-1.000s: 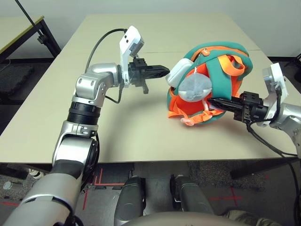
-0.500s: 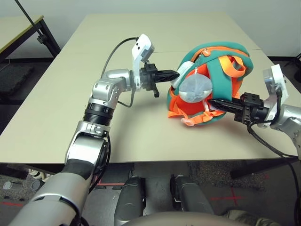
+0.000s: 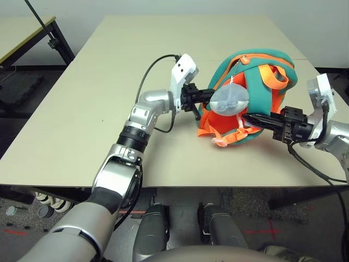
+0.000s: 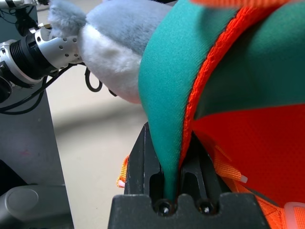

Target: Put the pencil case into the backpack and zip it.

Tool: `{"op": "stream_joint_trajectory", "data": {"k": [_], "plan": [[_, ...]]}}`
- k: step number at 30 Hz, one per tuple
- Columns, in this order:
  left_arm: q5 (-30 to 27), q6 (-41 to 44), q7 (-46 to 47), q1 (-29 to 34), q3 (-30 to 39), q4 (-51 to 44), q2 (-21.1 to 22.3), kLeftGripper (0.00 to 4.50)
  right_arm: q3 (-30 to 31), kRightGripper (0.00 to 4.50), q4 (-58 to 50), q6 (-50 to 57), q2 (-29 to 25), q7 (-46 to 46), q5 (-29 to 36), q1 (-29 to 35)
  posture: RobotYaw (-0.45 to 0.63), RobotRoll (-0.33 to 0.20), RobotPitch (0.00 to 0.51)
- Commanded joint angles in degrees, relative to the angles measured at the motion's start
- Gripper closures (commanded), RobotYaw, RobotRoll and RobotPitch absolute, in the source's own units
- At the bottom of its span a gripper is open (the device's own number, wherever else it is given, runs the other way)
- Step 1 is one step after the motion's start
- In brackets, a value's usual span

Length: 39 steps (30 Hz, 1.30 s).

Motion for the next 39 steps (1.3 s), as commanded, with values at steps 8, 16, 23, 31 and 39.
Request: {"op": "stream_joint_trajectory", "data": {"k": [8, 16, 23, 31, 39], "plan": [[-5.6, 11.2, -1.5, -1.1, 3.4, -17.5, 9.0, 1.99, 3.3, 4.46, 1.2, -0.4, 0.7, 1.3, -0.8, -2.0, 0.10, 0.000, 0.105], [-16.0, 25.3, -2.4, -5.9, 5.6, -33.1, 15.3, 0.00, 4.0, 4.46, 2.1, -0.9, 0.5, 1.9, -1.5, -2.8, 0.10, 0.000, 0.101], [-19.5, 28.8, -2.3, -5.1, 1.8, -37.0, 14.4, 0.00, 4.2, 4.46, 2.4, -1.3, 1.0, 2.2, -2.1, -3.3, 0.10, 0.000, 0.096], [-16.7, 24.8, -1.3, -1.6, -2.3, -33.1, 13.0, 0.00, 3.3, 4.46, 1.8, -1.2, 0.5, 2.4, -2.0, -2.5, 0.08, 0.000, 0.090], [-9.4, 15.6, 0.1, 2.2, -7.4, -27.1, 11.3, 0.00, 3.4, 4.46, 1.9, -1.1, 0.2, 2.5, -1.8, -3.0, 0.07, 0.000, 0.079]]}}
